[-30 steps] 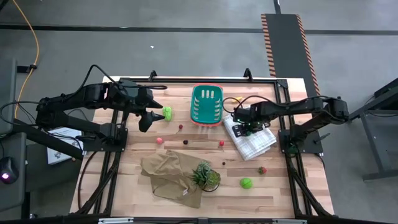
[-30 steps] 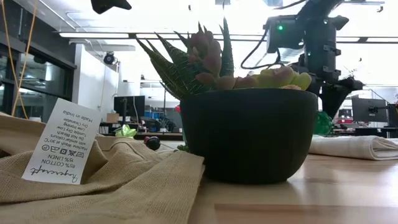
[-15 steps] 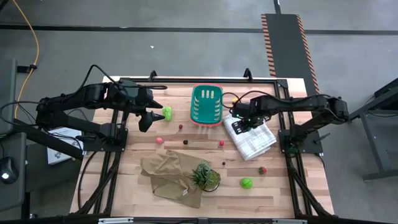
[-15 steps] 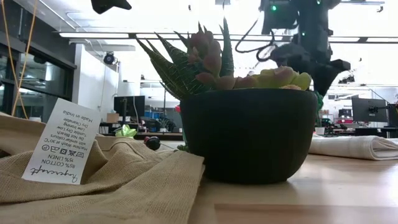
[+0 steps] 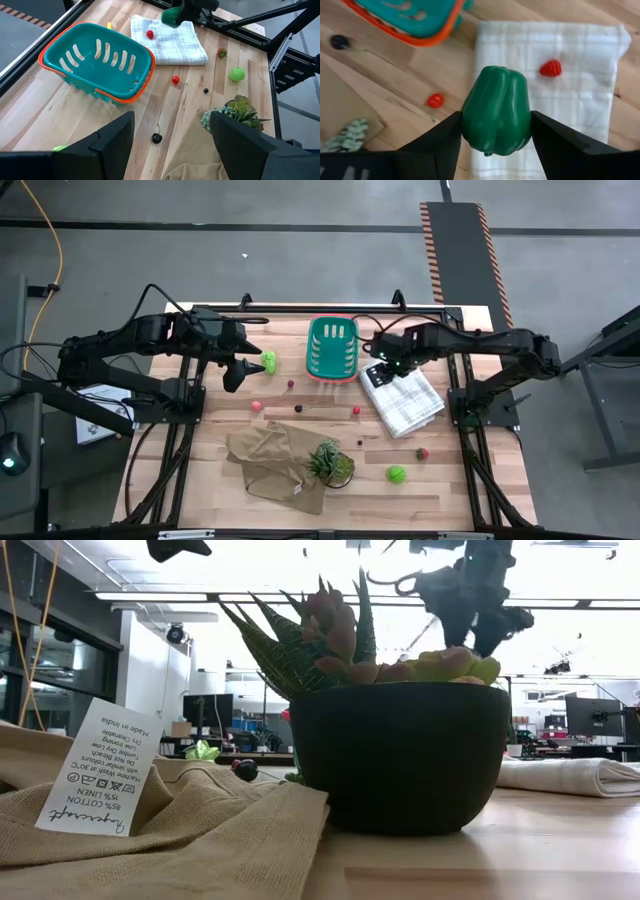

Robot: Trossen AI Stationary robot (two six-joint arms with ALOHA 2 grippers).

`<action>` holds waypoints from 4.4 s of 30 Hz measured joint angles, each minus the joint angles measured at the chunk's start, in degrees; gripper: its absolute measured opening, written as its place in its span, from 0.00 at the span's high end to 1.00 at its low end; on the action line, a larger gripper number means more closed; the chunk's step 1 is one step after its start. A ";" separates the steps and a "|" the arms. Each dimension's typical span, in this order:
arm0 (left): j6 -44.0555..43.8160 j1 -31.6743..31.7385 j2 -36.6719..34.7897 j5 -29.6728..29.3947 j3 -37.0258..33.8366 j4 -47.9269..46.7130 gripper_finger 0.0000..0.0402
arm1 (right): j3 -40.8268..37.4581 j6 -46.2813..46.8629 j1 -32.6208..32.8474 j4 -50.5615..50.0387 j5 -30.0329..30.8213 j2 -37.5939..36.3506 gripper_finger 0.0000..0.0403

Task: Pick and placing Produce into tupperware
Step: Put the green bell pepper into the green basket

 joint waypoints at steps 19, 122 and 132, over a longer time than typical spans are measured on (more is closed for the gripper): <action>-0.02 -0.01 0.00 -0.02 -0.02 2.09 0.38 | 4.36 -6.72 0.00 13.93 -0.26 -0.02 0.48; -6.03 -0.01 0.02 0.00 -0.02 2.13 0.38 | 4.31 -34.59 -23.22 44.58 -27.96 3.13 0.48; -6.08 -0.02 0.02 0.00 -0.02 2.10 0.38 | 4.29 -34.15 -23.21 46.87 -29.77 8.71 0.48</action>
